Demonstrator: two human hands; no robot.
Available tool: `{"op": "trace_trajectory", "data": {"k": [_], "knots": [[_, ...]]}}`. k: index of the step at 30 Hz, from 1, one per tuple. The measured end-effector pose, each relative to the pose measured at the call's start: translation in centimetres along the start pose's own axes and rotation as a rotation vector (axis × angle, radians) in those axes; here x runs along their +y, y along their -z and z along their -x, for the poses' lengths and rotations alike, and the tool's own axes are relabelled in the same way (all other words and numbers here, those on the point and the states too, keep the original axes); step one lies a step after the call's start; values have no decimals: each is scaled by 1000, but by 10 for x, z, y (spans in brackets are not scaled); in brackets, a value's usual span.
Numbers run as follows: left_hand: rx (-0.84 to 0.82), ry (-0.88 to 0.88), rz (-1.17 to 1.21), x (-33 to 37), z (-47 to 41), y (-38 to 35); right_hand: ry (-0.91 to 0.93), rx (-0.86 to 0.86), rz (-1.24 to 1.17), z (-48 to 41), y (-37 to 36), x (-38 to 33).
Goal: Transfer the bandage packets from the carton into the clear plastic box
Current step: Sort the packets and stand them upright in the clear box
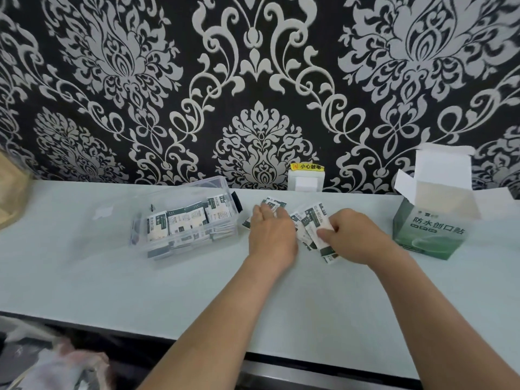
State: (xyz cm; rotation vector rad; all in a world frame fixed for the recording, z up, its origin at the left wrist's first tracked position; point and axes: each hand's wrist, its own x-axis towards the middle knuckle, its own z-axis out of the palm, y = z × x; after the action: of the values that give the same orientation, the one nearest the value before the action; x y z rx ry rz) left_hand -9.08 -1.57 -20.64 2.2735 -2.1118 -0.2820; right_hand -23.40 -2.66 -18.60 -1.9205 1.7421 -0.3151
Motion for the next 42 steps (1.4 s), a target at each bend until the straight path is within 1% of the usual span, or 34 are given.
{"op": "trace_trajectory", "data": {"k": [2, 3, 4, 7, 10, 12, 15, 17, 19, 21, 23, 24, 27, 30, 34, 37, 39, 42], "knots": [[-29, 53, -27, 5, -4, 0, -12, 37, -66, 0, 0, 1], [-19, 53, -49, 7, -2, 1, -15, 56, -105, -1, 0, 1], [11, 35, -76, 9, 1, 2, -15, 68, -148, 0, 1, 1], [171, -65, -159, 8, 13, 8, 1, 103, -255, -1, -1, -1], [231, -115, -164, 3, 27, 11, -33, 132, -406, -3, -6, -4], [247, -108, -139, -4, 34, 16, -53, 109, -509, -4, -11, -9], [319, -85, -88, -15, 38, 22, -67, -3, -657, 1, -16, -19], [468, -94, 29, -21, 38, 26, -52, -86, -755, 4, -17, -25], [612, -164, 315, -24, 39, 28, -53, -180, -836, 7, -15, -31], [648, -306, 617, -23, 40, 27, -72, -277, -942, 9, -12, -35], [633, -422, 800, -20, 42, 24, -85, -354, -1049, 10, -10, -37], [614, -447, 848, -19, 42, 23, -89, -386, -1117, 10, -9, -37], [549, -435, 919, -18, 42, 23, -100, -444, -1329, 8, -7, -36], [467, -380, 952, -21, 42, 25, -69, -467, -1414, 7, -8, -35], [381, -349, 990, -22, 41, 25, -6, -433, -1437, 7, -11, -36], [363, -357, 1227, -21, 46, 33, 38, -436, -1407, 9, -10, -37], [411, -326, 1305, -22, 45, 38, 79, -521, -1382, 12, -9, -38], [428, -283, 1299, -22, 42, 36, 139, -677, -1387, 17, -10, -40]]}}
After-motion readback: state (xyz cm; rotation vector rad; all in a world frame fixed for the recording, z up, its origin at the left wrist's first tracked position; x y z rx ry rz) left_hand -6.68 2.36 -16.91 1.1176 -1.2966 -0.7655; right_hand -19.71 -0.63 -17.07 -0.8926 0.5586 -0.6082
